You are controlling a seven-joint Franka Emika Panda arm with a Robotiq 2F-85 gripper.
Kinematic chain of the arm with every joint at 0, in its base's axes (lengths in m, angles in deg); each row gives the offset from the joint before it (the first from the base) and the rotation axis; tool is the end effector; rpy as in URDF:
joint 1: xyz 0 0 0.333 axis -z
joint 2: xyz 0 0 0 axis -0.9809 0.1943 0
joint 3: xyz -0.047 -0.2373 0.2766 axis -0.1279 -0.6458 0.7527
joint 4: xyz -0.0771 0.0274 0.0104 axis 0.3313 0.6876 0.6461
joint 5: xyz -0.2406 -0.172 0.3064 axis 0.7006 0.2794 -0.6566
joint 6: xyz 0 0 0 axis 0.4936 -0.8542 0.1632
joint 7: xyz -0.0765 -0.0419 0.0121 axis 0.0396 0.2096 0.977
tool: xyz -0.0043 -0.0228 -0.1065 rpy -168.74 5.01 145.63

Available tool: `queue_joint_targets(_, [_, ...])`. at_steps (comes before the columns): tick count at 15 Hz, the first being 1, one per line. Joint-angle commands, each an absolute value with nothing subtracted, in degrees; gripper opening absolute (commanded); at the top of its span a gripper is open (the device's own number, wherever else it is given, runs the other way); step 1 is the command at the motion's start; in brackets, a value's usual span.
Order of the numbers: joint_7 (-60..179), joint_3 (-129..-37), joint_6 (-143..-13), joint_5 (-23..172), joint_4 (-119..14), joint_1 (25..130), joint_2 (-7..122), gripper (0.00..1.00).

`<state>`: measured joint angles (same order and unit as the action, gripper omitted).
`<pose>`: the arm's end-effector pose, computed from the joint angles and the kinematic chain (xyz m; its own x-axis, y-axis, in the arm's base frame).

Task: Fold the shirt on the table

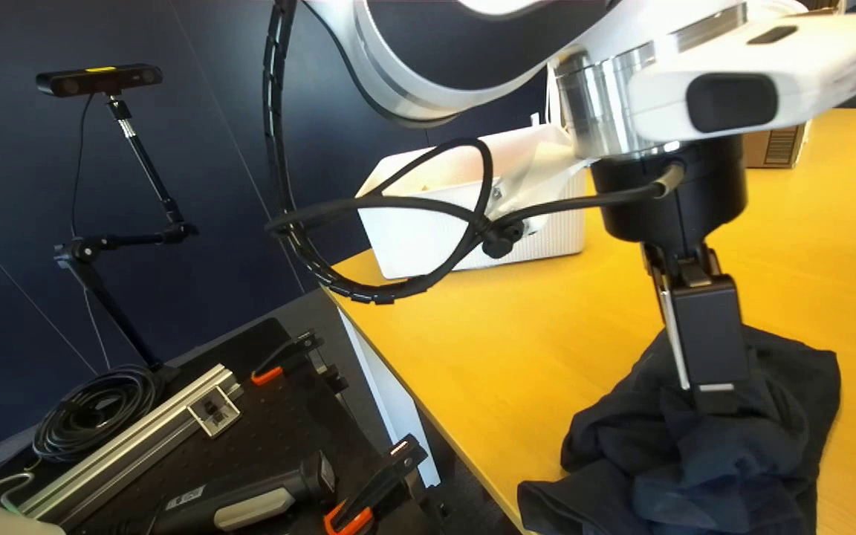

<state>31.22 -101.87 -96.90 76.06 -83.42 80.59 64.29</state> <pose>0.5674 -0.2518 0.2547 0.6172 -0.7570 0.2144 -0.7847 -0.6123 0.0967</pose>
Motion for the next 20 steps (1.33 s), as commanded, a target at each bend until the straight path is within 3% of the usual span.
queue_joint_targets(1, [32.61,-99.1,-97.24,75.14,-84.64,81.22,64.62,1.0])
queue_joint_targets(14, [27.7,-101.42,-98.75,75.91,-79.33,77.31,80.0,0.99])
queue_joint_targets(15, [27.48,-101.45,-98.71,75.68,-78.9,77.03,80.51,0.74])
queue_joint_targets(17, [27.55,-101.24,-98.75,75.26,-78.44,76.97,81.34,0.71])
queue_joint_targets(20, [28.05,-100.29,-99.0,74.39,-78.31,77.65,81.78,0.49])
